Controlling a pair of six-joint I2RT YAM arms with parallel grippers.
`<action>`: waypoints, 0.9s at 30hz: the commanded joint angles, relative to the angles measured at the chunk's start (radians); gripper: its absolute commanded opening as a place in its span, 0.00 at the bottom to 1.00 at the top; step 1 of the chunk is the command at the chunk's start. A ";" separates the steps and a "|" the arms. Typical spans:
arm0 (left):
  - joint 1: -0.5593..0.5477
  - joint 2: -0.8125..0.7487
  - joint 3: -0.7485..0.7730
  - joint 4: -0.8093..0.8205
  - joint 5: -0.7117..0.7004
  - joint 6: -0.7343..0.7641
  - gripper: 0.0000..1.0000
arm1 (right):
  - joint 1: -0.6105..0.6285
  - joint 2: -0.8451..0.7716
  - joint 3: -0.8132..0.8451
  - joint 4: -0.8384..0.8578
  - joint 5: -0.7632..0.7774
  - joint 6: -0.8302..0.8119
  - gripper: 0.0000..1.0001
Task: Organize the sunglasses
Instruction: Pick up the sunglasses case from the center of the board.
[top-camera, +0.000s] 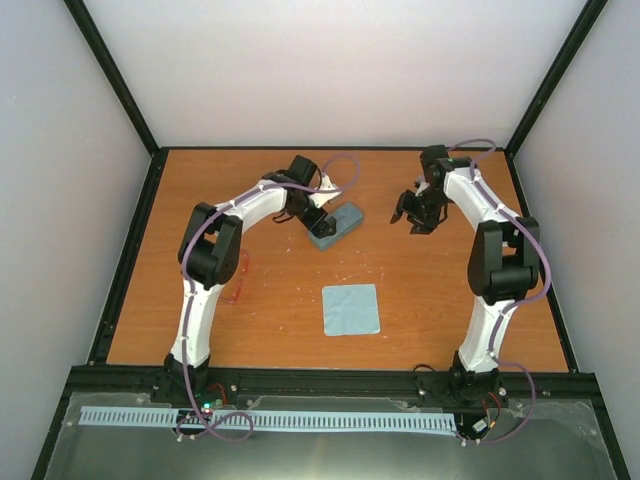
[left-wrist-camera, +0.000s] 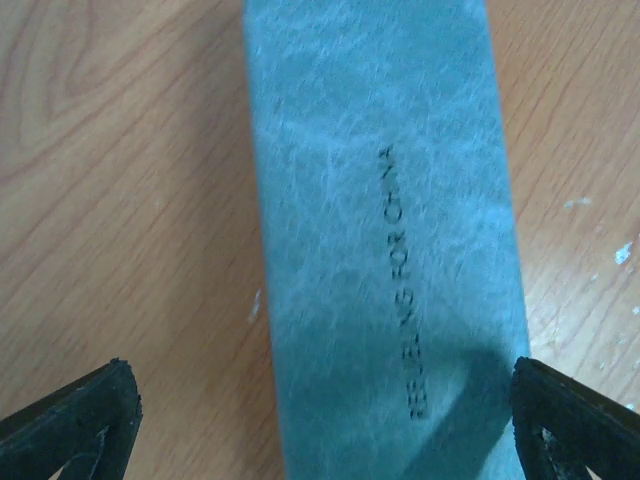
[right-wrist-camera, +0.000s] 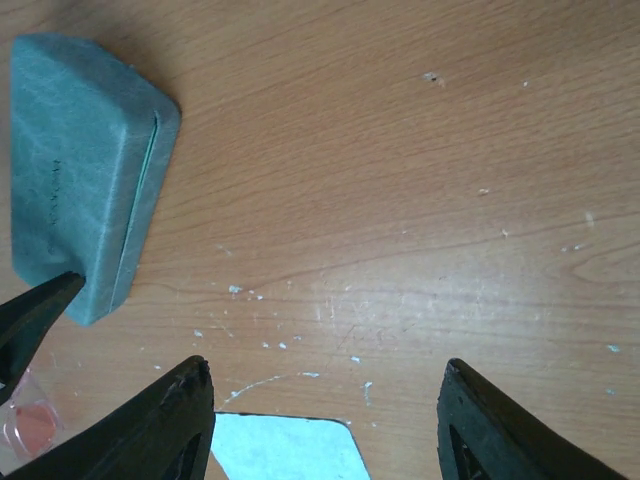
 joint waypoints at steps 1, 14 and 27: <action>-0.009 0.085 0.164 -0.132 -0.030 -0.018 0.99 | -0.001 0.028 0.005 -0.003 -0.014 -0.050 0.60; -0.029 0.124 0.207 -0.221 0.035 -0.022 0.96 | -0.003 0.095 0.003 0.010 -0.062 -0.067 0.60; -0.038 0.123 0.185 -0.209 0.049 -0.013 0.94 | -0.003 0.103 -0.001 0.004 -0.066 -0.080 0.57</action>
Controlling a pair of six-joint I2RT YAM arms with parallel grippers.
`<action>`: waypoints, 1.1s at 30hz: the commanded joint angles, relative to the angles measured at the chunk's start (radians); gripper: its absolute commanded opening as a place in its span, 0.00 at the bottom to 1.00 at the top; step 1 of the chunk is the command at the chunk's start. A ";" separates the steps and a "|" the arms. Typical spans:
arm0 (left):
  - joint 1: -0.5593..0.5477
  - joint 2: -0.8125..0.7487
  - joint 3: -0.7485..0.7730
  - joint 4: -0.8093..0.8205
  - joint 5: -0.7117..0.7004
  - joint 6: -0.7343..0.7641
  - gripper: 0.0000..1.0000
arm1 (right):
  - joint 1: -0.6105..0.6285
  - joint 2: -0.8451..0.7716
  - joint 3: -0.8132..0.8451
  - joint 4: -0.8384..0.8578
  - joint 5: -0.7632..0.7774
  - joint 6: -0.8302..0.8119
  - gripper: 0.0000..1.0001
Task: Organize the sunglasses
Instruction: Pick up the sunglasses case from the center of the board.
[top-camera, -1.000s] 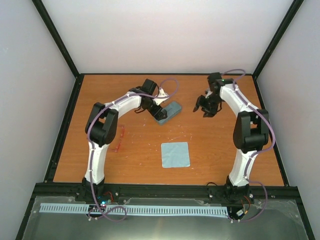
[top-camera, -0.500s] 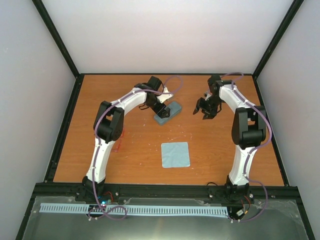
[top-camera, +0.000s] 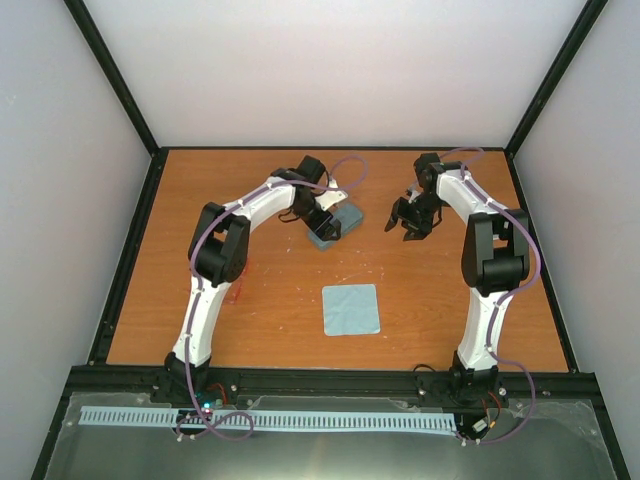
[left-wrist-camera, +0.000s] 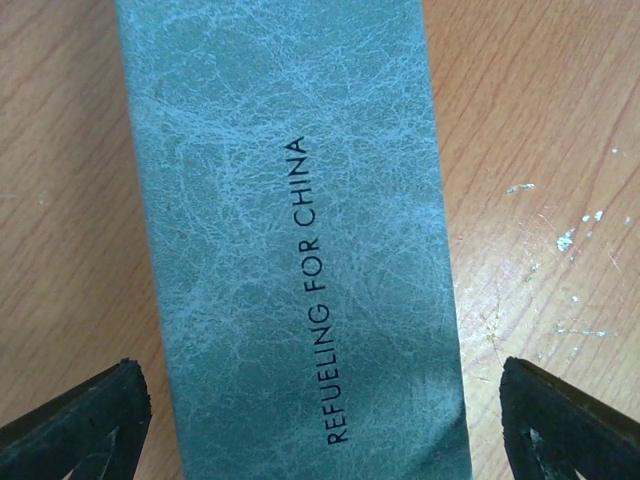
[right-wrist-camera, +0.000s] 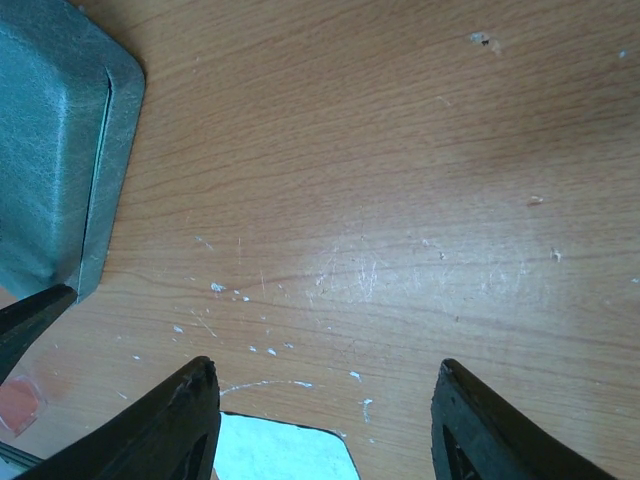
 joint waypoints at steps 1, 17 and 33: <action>-0.011 0.012 -0.003 -0.017 0.010 -0.008 0.94 | 0.001 0.007 0.001 -0.003 -0.007 -0.015 0.57; -0.015 0.014 -0.027 0.000 -0.019 -0.009 0.62 | 0.001 -0.012 0.017 -0.028 0.015 -0.023 0.50; 0.041 -0.094 0.117 -0.005 0.511 -0.069 0.39 | -0.035 -0.335 -0.260 0.462 -0.253 -0.192 0.88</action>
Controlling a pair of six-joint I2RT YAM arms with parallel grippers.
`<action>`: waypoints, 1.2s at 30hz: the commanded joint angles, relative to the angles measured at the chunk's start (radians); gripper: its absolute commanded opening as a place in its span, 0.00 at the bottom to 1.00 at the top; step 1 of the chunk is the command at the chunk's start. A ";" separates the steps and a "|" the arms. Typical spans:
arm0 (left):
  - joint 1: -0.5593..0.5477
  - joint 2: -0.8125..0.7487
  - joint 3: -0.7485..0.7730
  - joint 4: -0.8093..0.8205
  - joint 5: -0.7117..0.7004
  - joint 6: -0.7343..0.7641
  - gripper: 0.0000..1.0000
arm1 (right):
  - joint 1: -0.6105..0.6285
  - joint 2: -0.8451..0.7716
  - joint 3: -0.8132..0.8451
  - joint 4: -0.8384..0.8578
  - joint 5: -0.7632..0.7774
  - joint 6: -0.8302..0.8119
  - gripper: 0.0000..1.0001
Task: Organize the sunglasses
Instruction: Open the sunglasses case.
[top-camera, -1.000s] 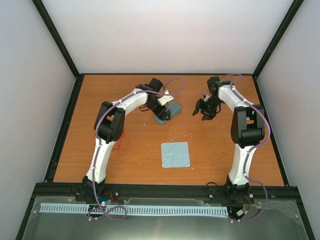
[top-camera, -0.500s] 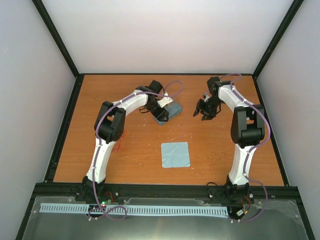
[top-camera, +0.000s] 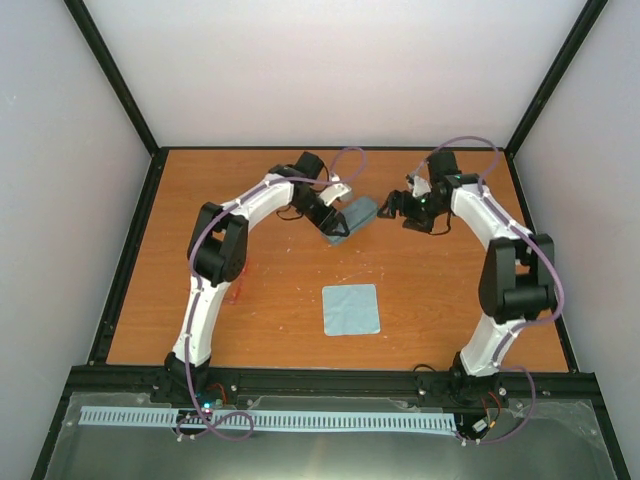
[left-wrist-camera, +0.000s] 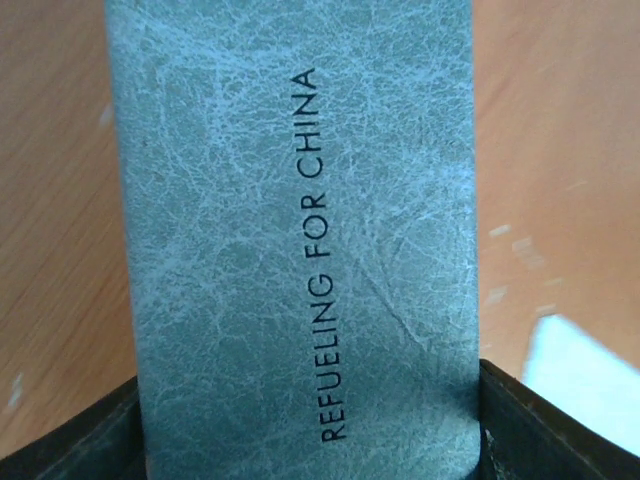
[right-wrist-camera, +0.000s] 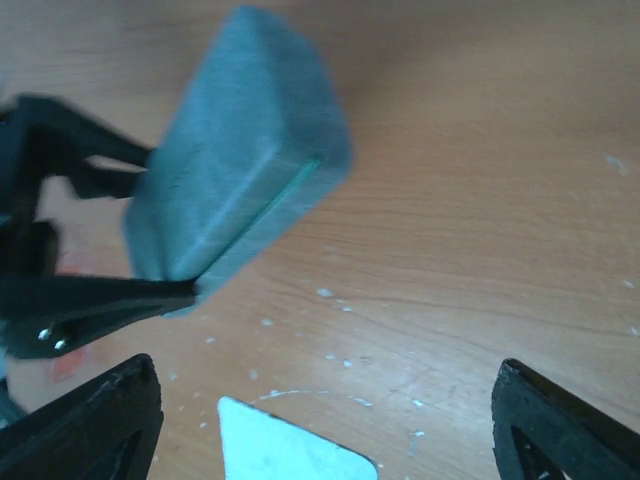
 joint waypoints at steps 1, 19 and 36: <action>0.036 -0.102 0.127 0.013 0.415 -0.048 0.39 | -0.039 -0.189 -0.116 0.302 -0.225 -0.059 0.91; 0.048 -0.183 0.044 0.426 1.207 -0.468 0.33 | -0.061 -0.492 -0.450 1.277 -0.511 0.536 1.00; -0.005 -0.154 0.107 0.579 1.317 -0.617 0.34 | -0.024 -0.463 -0.429 1.275 -0.518 0.507 1.00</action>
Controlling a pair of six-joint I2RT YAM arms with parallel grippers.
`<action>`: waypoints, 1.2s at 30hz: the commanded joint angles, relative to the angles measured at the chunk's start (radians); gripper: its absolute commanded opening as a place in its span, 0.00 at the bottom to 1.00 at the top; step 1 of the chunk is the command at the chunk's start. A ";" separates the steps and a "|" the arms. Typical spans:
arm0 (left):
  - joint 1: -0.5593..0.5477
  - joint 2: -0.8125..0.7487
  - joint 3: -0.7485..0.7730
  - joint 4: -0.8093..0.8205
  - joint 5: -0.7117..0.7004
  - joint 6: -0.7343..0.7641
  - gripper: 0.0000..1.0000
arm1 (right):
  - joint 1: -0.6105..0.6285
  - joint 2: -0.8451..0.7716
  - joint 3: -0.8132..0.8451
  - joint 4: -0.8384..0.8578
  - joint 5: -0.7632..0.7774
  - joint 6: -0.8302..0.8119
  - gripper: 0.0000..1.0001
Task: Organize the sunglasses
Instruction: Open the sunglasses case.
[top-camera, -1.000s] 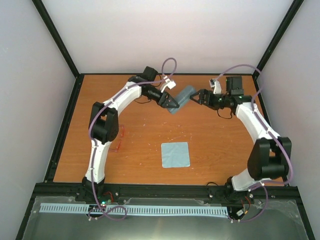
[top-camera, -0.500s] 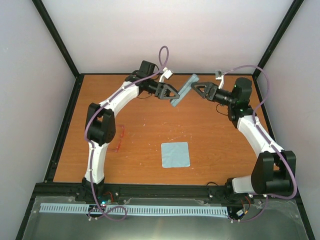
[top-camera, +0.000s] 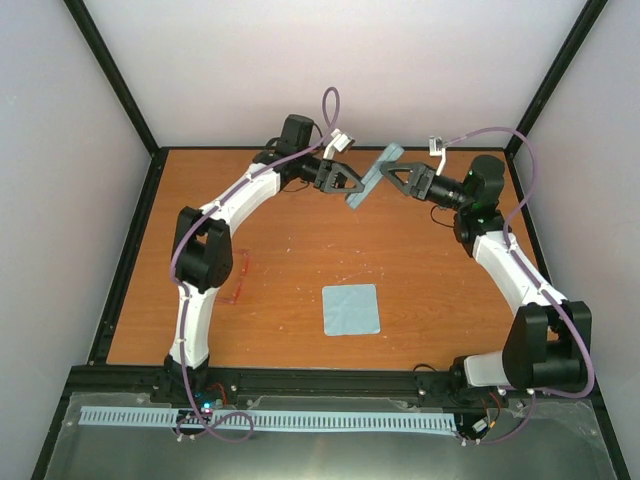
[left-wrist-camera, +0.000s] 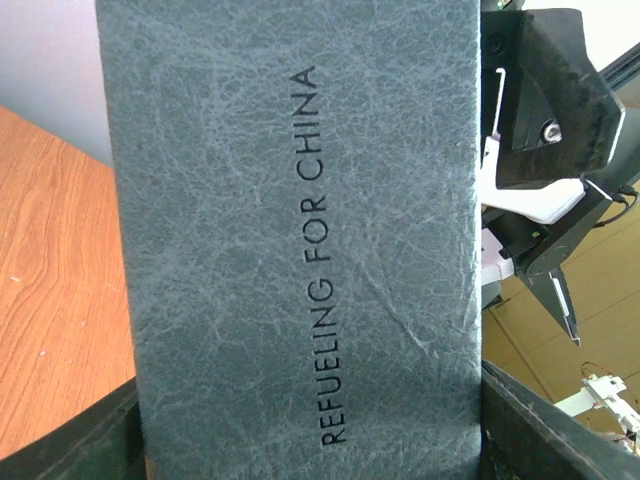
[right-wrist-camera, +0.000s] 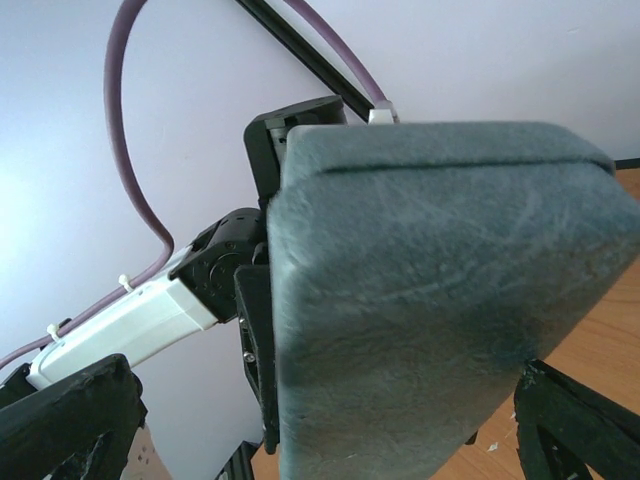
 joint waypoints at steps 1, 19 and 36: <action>-0.027 -0.012 0.071 0.075 0.336 -0.048 0.34 | 0.018 0.023 0.028 0.051 -0.010 0.005 1.00; -0.032 -0.016 0.089 0.073 0.356 -0.068 0.79 | 0.022 0.059 0.009 0.100 -0.017 0.023 0.50; -0.042 -0.026 0.113 -0.273 -0.037 0.306 1.00 | 0.021 0.002 0.032 -0.064 -0.026 -0.045 0.48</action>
